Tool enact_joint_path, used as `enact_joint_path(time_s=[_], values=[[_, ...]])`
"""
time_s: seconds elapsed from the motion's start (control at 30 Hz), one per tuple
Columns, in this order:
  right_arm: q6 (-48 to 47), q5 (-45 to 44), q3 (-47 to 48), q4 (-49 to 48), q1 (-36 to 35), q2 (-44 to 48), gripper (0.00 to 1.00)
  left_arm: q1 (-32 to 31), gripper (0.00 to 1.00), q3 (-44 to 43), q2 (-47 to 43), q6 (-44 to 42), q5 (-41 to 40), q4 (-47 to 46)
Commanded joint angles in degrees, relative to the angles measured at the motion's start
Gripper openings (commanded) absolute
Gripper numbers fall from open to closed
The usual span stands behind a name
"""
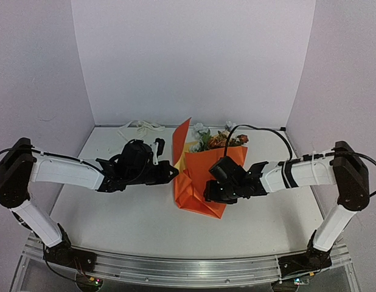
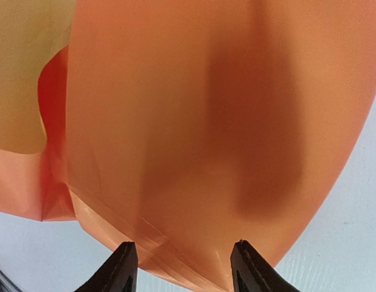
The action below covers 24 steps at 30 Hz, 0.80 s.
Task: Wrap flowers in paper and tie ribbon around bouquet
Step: Fold the 2/3-folded wrapping paper at the center of the board.
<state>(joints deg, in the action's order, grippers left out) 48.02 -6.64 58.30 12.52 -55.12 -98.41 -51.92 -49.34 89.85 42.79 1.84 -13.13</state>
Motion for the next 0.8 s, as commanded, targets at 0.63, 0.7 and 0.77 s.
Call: enact_joint_path(time_s=[0.63,0.7,0.77], values=[[13.5,-4.0,-17.6,-12.1,1.6,15.5,0.46,-6.2,0.0,-18.4,20.8,-10.4,13.3,5.1],[14.8,-4.8,-19.2,-12.1,2.1,18.3,0.52,-6.6,0.0,-19.1,21.5,-10.5,13.2,5.2],[15.5,-4.5,-19.4,-12.1,3.0,19.7,0.61,-6.9,0.0,-19.9,22.3,-10.8,13.2,5.6]])
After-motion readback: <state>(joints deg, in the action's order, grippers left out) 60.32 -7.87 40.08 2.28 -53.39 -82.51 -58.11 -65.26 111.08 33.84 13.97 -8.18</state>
